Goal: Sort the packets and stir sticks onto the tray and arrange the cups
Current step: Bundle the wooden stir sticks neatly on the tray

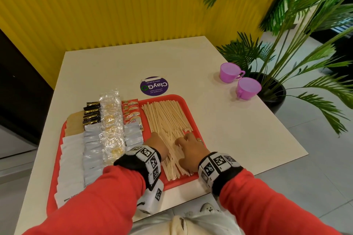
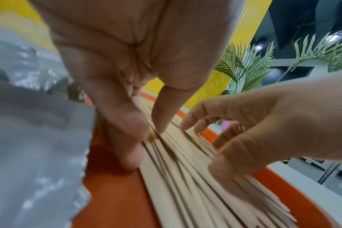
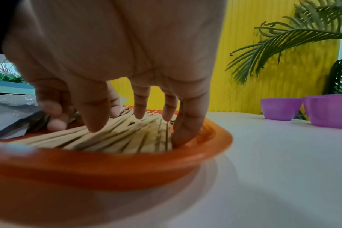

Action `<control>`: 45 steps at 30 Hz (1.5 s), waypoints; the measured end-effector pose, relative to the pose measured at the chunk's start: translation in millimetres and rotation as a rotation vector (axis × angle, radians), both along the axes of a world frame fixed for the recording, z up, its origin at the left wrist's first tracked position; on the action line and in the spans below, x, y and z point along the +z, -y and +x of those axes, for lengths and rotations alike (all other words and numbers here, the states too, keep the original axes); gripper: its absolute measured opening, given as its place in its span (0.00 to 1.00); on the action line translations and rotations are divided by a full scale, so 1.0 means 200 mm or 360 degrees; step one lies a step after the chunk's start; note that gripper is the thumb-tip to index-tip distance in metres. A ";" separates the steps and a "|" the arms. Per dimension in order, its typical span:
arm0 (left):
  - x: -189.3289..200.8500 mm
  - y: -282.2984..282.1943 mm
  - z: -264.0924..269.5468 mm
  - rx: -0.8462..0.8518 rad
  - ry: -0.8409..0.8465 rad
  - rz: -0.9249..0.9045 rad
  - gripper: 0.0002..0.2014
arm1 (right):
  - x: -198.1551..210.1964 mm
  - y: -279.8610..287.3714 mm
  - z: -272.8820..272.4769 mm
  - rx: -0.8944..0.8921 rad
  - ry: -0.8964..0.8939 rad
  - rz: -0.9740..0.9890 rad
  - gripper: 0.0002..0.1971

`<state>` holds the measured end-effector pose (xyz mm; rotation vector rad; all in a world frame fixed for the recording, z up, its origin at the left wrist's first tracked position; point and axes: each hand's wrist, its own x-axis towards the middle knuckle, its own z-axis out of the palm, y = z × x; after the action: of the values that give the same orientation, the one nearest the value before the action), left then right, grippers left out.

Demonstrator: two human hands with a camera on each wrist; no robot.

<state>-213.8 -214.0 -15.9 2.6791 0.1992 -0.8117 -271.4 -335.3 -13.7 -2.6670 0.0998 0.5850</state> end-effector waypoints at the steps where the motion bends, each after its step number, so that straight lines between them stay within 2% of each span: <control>1: 0.00 0.01 0.00 -0.0034 -0.0007 -0.0020 0.28 | 0.00 0.00 0.00 -0.0018 0.0016 -0.0002 0.28; 7: 0.02 0.02 -0.01 -0.0166 0.0027 -0.0027 0.23 | -0.01 -0.01 0.01 -0.0084 0.0091 0.0040 0.31; 11: 0.05 0.04 0.00 -0.0038 -0.0068 -0.0024 0.29 | 0.00 0.02 0.01 -0.0154 0.0064 0.0056 0.32; 15: 0.04 0.06 0.00 0.0036 -0.0104 -0.0117 0.28 | -0.01 0.02 0.01 -0.0032 0.0066 0.0017 0.29; 20: 0.04 0.05 -0.02 -0.0062 -0.0080 0.0024 0.24 | -0.02 0.00 0.01 0.0105 0.0083 0.0001 0.27; 23: 0.05 0.05 -0.03 -0.0210 -0.0060 -0.0006 0.25 | -0.02 0.01 0.02 0.0105 0.0116 -0.0009 0.27; 26: 0.05 0.05 -0.03 -0.0087 -0.0087 -0.0028 0.33 | -0.01 0.05 0.03 -0.0011 0.0175 0.0043 0.28; 29: 0.06 0.06 -0.04 0.0058 0.0023 -0.0248 0.28 | -0.02 0.07 0.03 0.0004 0.0117 -0.0008 0.26; 32: 0.04 0.05 -0.05 -0.0089 0.0109 -0.0279 0.24 | -0.02 0.10 0.04 -0.0023 0.0067 -0.0052 0.22; 35: 0.04 0.05 -0.06 -0.0244 0.0129 -0.0246 0.23 | -0.01 0.10 0.05 -0.0056 0.0080 -0.0016 0.24; 39: 0.05 0.05 -0.04 -0.0310 0.0152 -0.0143 0.22 | -0.01 0.08 0.05 0.0098 0.0004 -0.0148 0.22; 45: 0.04 0.06 -0.06 -0.0330 0.0200 -0.0152 0.22 | -0.01 0.10 0.06 -0.0017 -0.0014 -0.0158 0.19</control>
<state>-225.3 -225.9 -7.2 2.6785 -0.1461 -0.6886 -258.5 -354.9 -15.0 -2.7583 0.1496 0.6035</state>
